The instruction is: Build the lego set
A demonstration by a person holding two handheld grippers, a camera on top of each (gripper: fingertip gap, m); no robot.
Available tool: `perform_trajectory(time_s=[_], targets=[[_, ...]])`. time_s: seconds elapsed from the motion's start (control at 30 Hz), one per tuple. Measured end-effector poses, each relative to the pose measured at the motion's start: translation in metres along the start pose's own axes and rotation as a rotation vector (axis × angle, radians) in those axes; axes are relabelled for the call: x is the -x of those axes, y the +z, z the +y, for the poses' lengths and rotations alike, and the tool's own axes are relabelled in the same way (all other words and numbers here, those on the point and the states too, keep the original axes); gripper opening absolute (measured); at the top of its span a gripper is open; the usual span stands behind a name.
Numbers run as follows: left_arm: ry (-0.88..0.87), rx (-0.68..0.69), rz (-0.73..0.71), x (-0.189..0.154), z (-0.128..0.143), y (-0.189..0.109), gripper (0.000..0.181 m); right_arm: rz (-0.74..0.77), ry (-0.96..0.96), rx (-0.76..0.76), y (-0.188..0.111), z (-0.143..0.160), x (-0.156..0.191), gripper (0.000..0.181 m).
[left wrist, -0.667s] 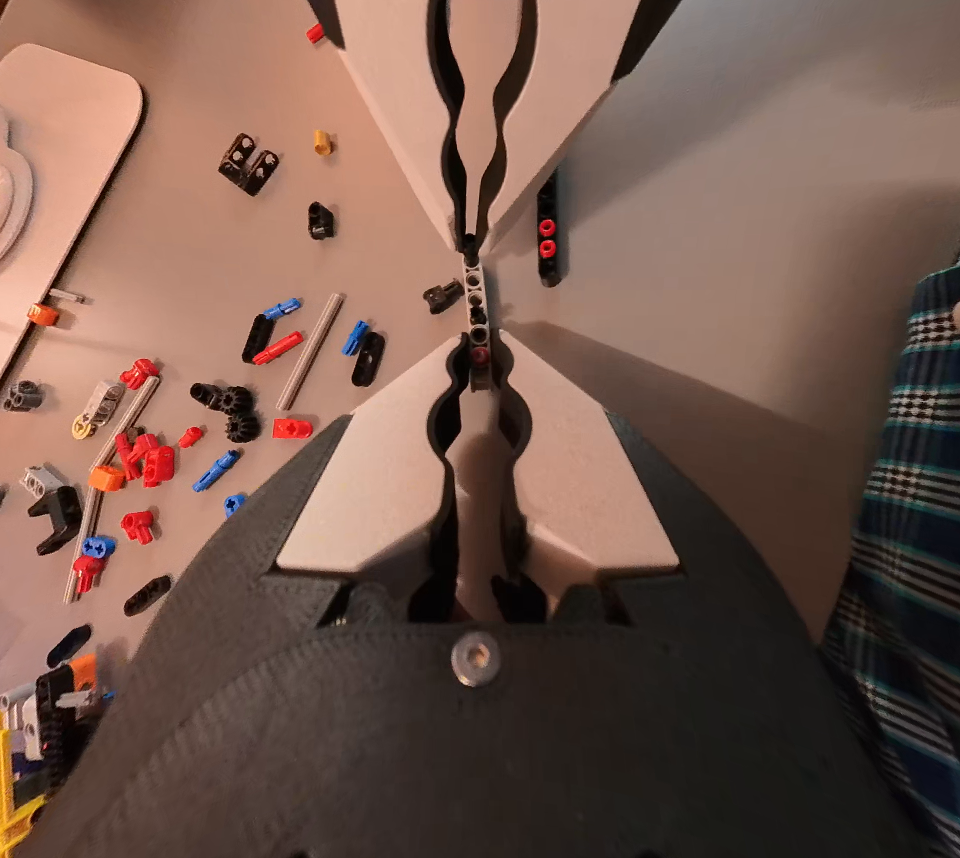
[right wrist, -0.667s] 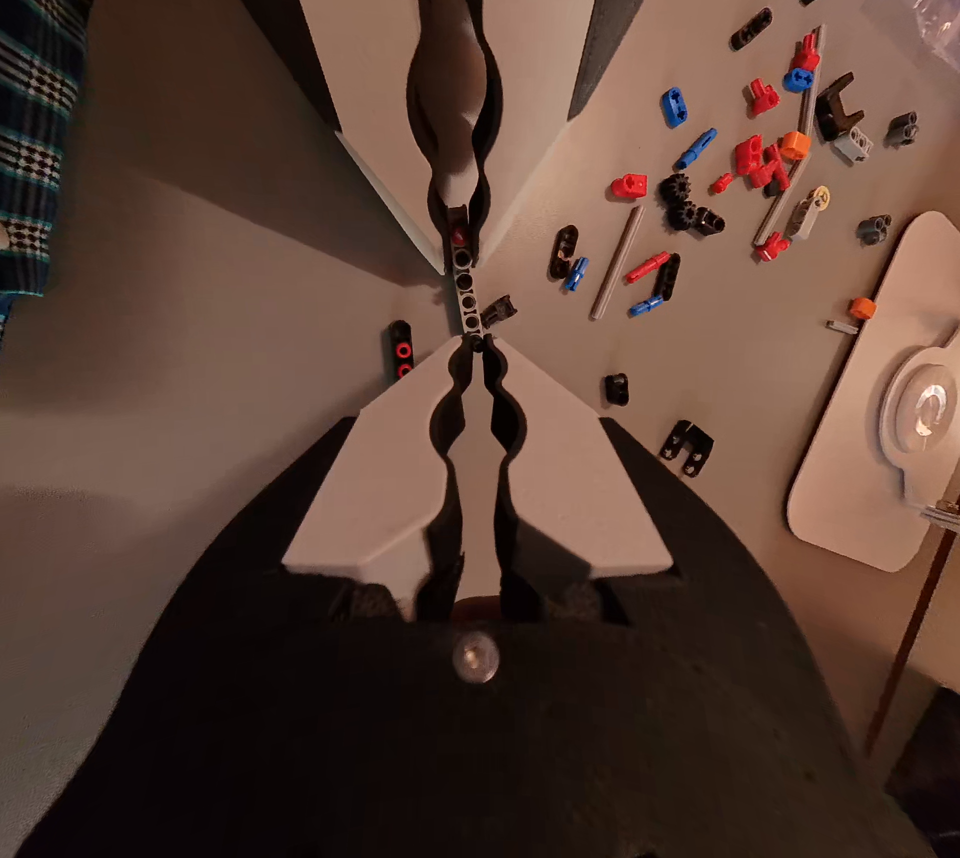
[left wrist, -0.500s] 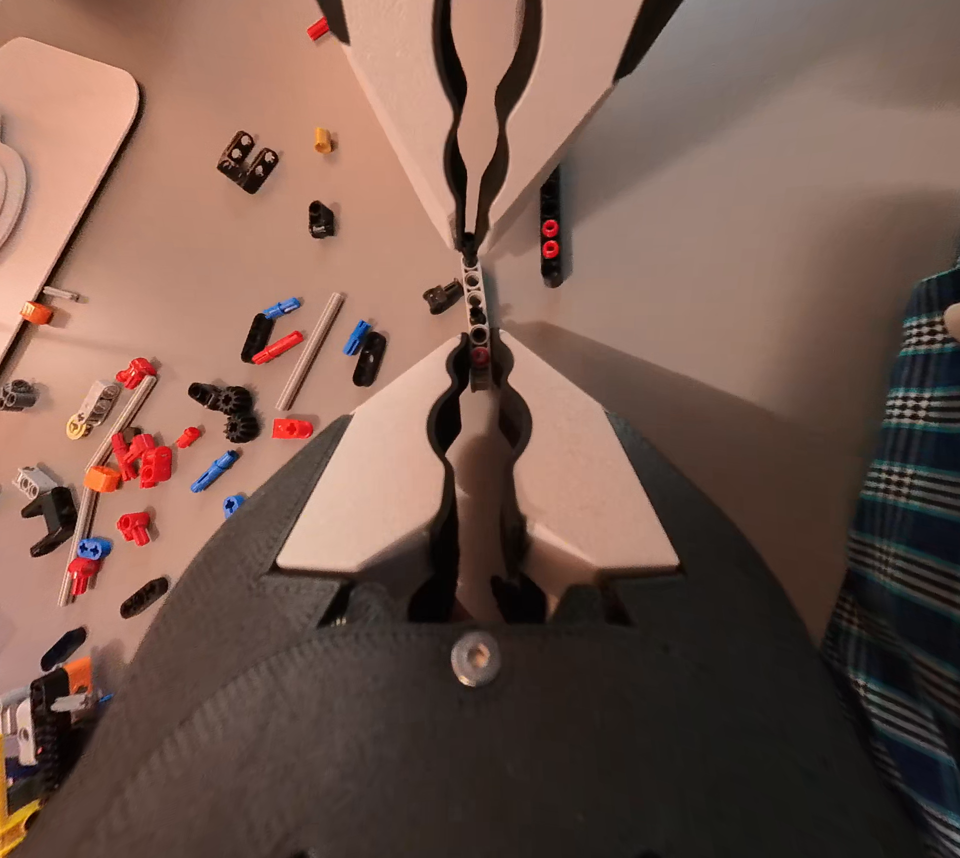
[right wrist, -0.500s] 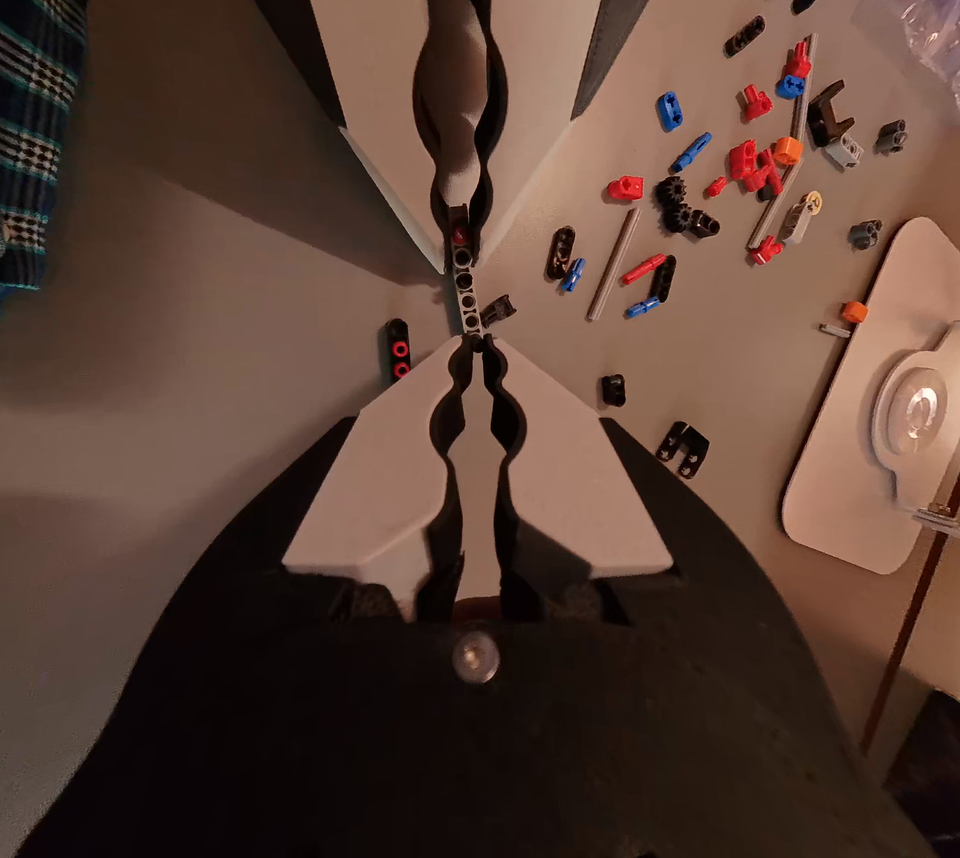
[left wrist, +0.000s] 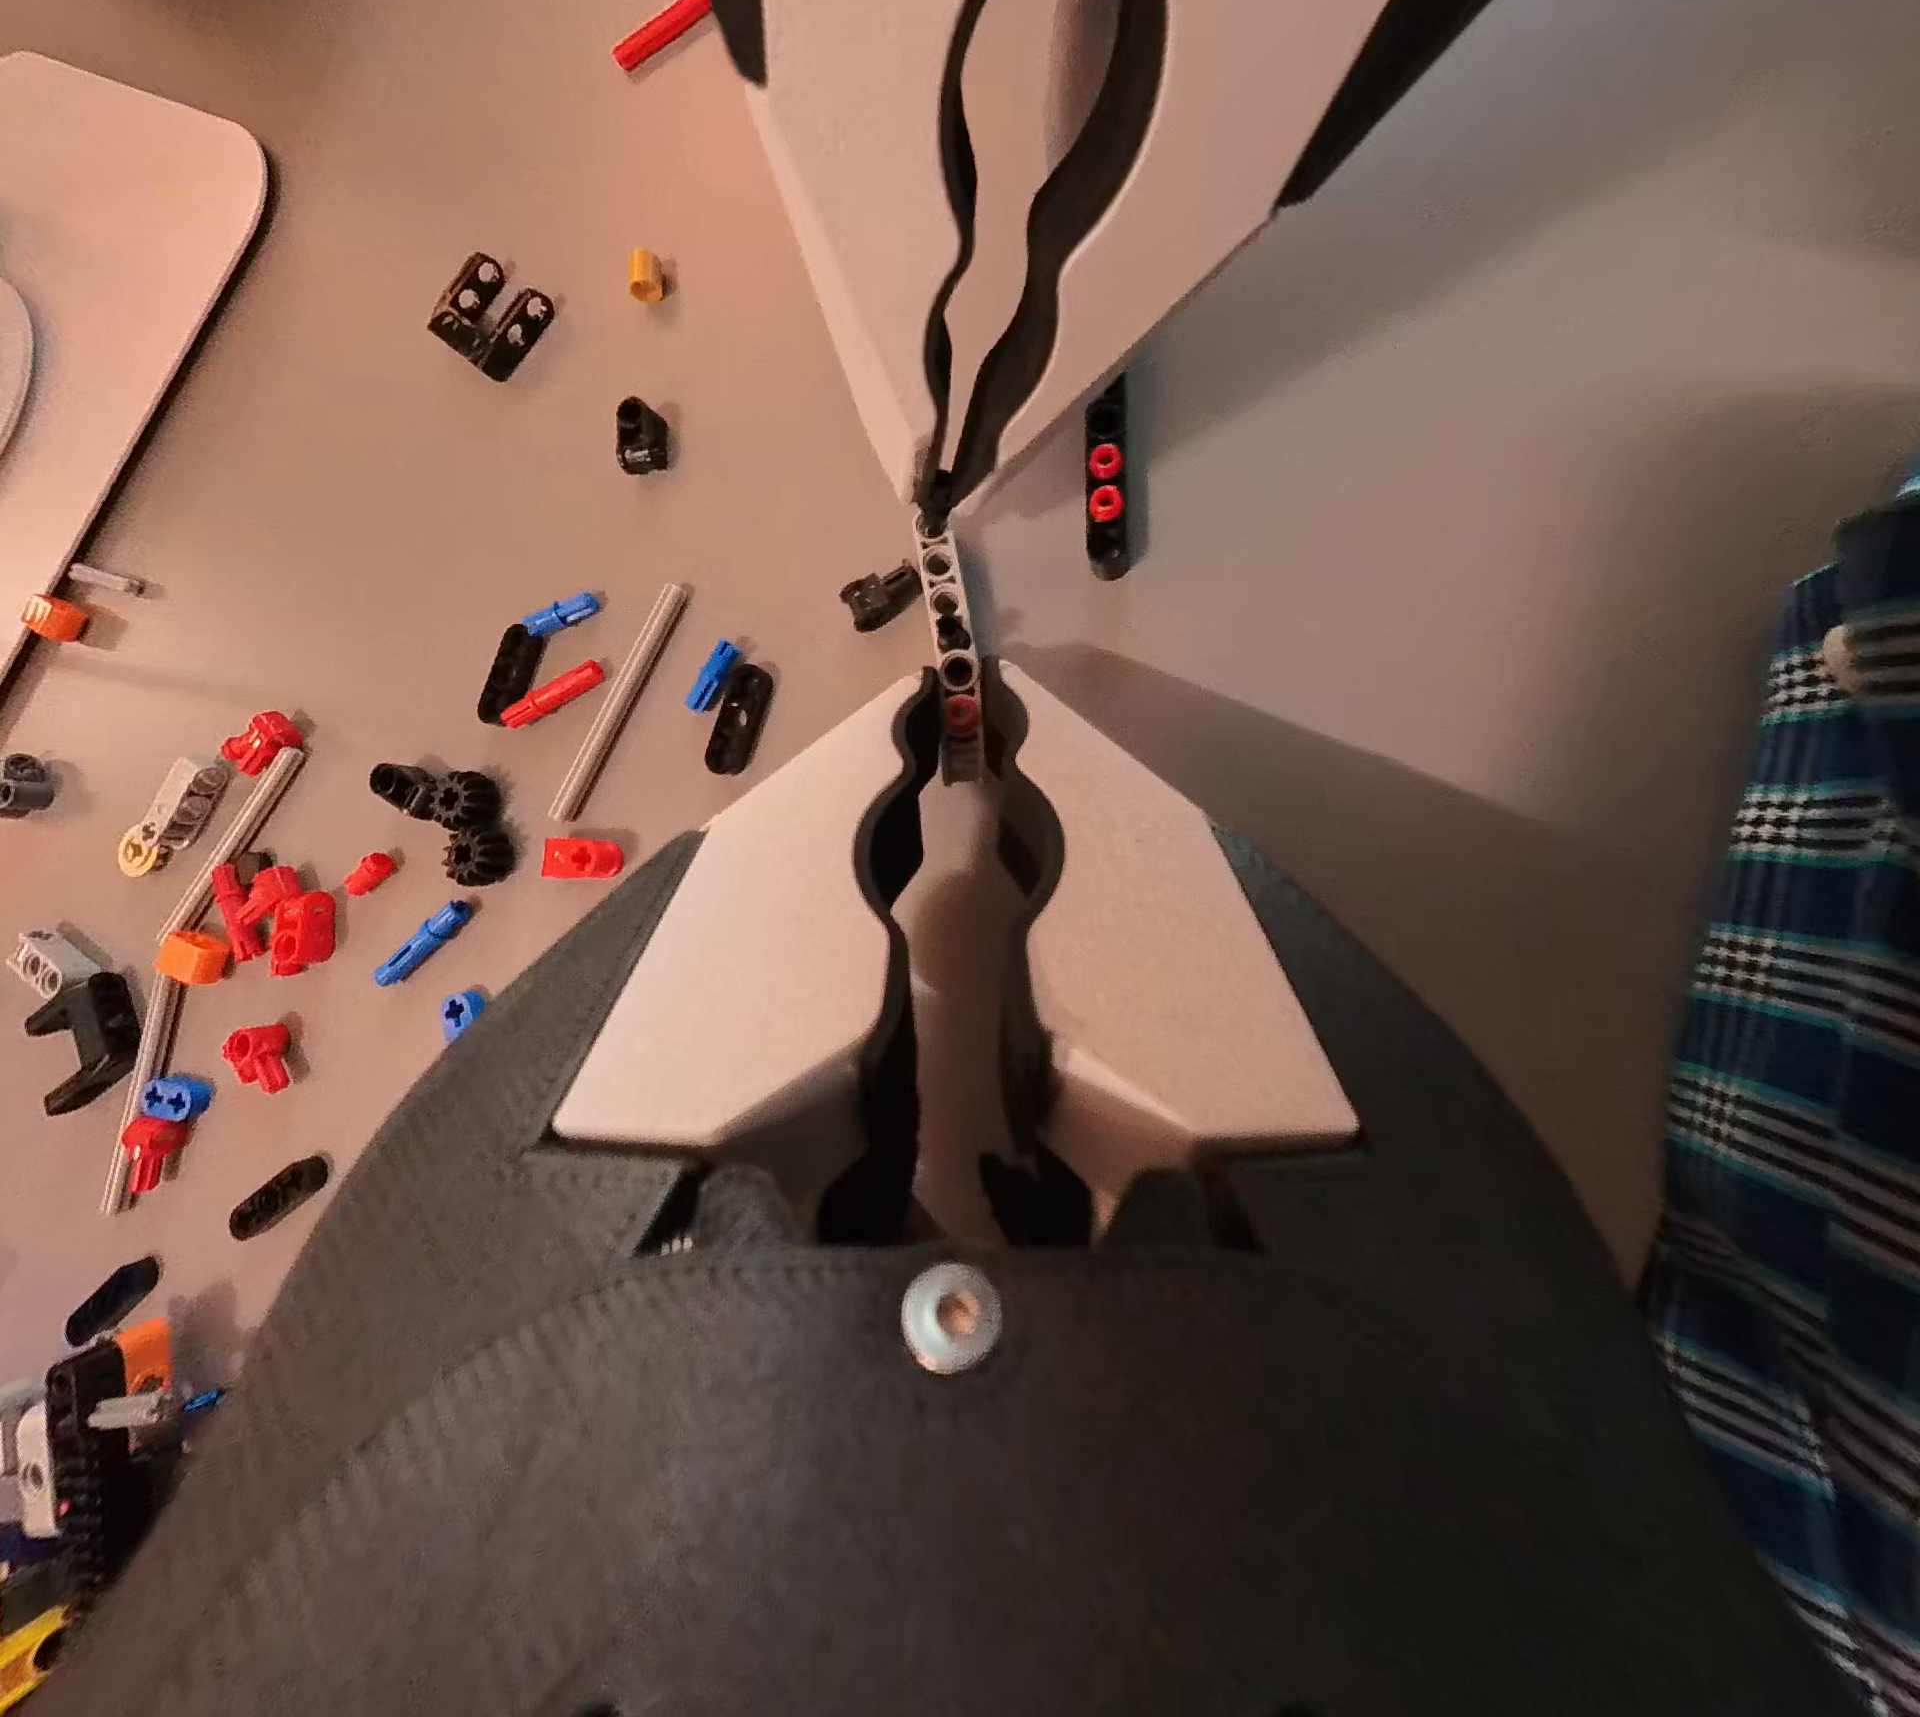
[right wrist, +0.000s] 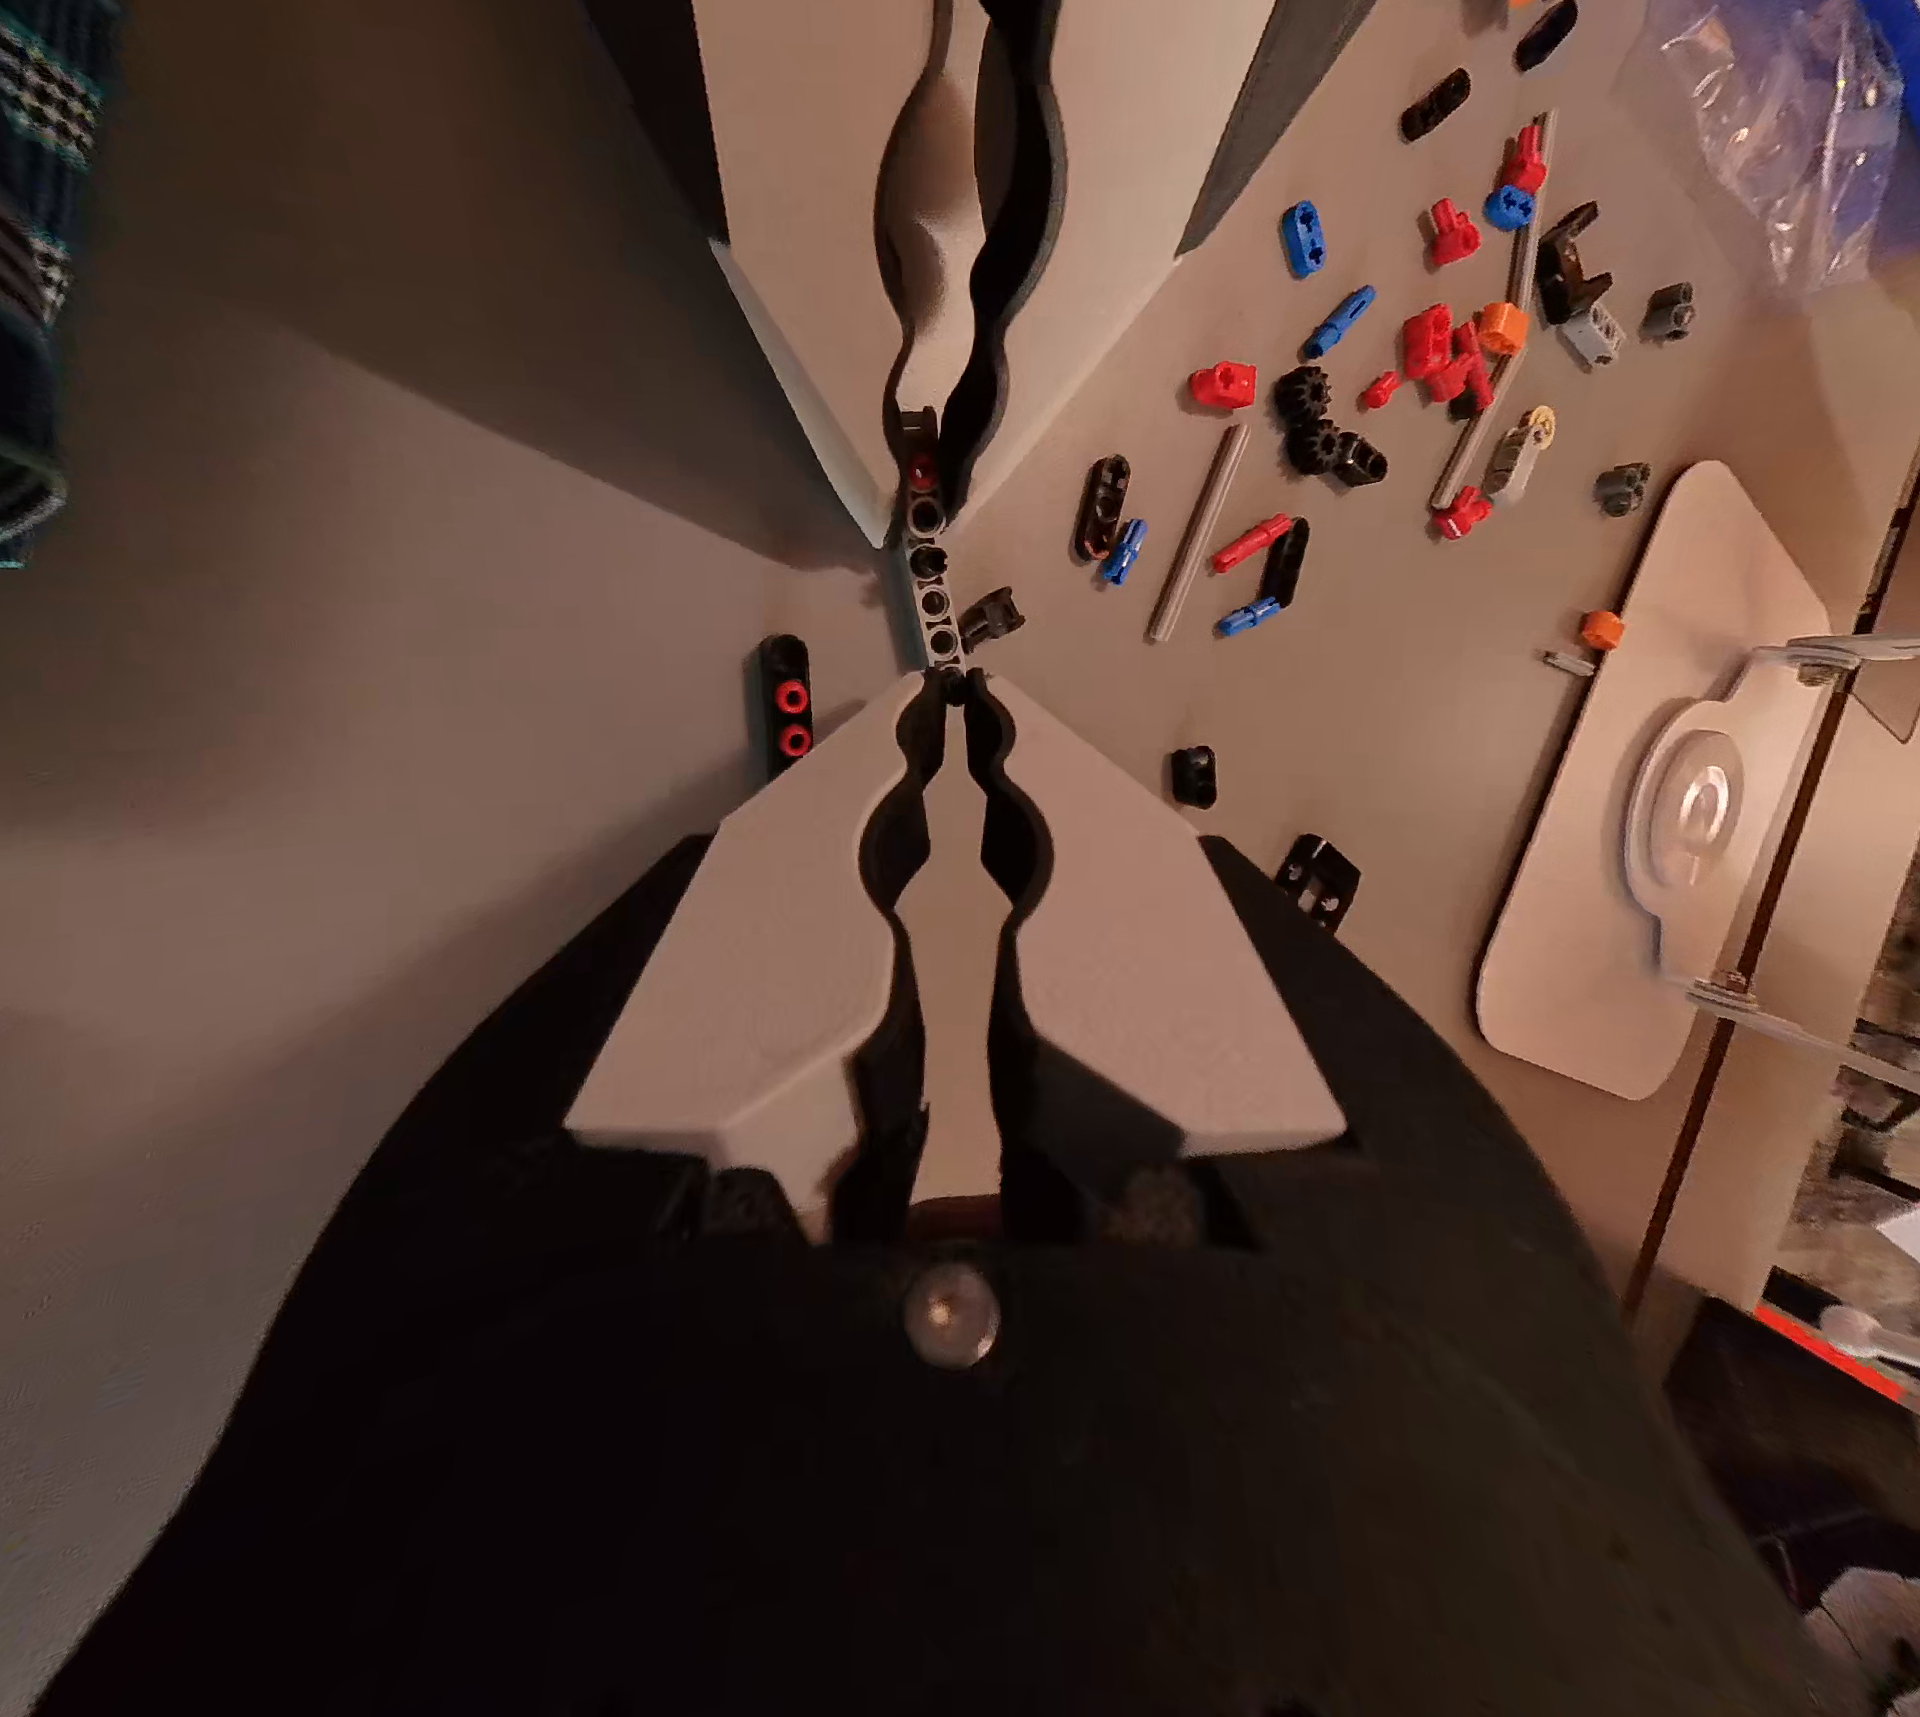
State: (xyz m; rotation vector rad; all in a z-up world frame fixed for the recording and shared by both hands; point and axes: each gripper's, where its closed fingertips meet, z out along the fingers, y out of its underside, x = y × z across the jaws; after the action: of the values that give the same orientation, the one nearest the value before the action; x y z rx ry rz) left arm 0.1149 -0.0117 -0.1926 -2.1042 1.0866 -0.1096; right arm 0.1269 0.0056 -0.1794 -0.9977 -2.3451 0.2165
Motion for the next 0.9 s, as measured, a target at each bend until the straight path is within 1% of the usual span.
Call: perform_trajectory(time_s=[0.03, 0.37, 0.53, 0.9], targets=[[-0.002, -0.001, 0.001, -0.0001, -0.0001, -0.0001, 0.006, 0.008, 0.000, -0.001, 0.0000, 0.0001, 0.0000, 0.001], [-0.010, -0.005, 0.008, -0.0014, -0.0011, 0.0003, 0.006, 0.017, 0.007, -0.008, 0.0015, 0.0020, -0.0025, 0.002], [-0.005, -0.003, 0.008, -0.0020, -0.0015, 0.0003, 0.006, -0.021, 0.047, -0.043, 0.0017, 0.0020, -0.0032, 0.001], [-0.014, -0.007, 0.021, -0.0025, -0.0016, 0.0005, 0.006, -0.112, 0.048, -0.023, 0.0034, 0.0023, -0.0059, 0.002]])
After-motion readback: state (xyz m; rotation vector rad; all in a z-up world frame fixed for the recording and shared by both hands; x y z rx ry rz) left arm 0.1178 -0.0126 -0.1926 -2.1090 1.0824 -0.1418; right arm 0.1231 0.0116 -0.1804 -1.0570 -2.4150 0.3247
